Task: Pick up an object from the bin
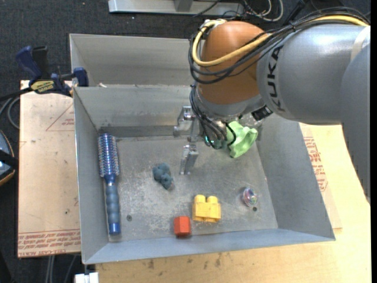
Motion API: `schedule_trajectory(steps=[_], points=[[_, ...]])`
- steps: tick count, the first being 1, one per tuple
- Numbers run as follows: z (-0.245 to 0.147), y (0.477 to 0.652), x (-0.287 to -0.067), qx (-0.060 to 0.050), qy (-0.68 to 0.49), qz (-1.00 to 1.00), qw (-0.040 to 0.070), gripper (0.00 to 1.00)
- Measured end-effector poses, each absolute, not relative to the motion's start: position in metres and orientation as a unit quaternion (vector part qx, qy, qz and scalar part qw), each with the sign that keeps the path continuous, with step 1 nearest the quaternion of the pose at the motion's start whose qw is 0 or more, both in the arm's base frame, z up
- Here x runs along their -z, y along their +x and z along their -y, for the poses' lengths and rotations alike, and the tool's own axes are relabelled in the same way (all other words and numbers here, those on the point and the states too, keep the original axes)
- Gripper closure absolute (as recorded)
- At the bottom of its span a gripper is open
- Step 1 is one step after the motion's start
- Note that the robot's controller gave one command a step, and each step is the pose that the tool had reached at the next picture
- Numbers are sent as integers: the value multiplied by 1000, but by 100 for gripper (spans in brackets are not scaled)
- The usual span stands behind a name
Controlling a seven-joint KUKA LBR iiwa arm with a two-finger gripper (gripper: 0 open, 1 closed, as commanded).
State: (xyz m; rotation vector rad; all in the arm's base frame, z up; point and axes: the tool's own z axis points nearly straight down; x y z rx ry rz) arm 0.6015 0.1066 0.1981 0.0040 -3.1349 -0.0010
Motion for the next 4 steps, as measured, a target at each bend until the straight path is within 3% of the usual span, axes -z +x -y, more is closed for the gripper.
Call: schedule_trajectory(steps=[1, 2, 3, 4], points=[[-104, 596, -74, 2, -44, 999, -4, 0], [-110, 581, -102, 1, -38, 999, -1, 0], [-109, 571, -99, 1, -59, 998, 0, 0], [-113, 575, -75, 1, -67, 998, -4, 0]])
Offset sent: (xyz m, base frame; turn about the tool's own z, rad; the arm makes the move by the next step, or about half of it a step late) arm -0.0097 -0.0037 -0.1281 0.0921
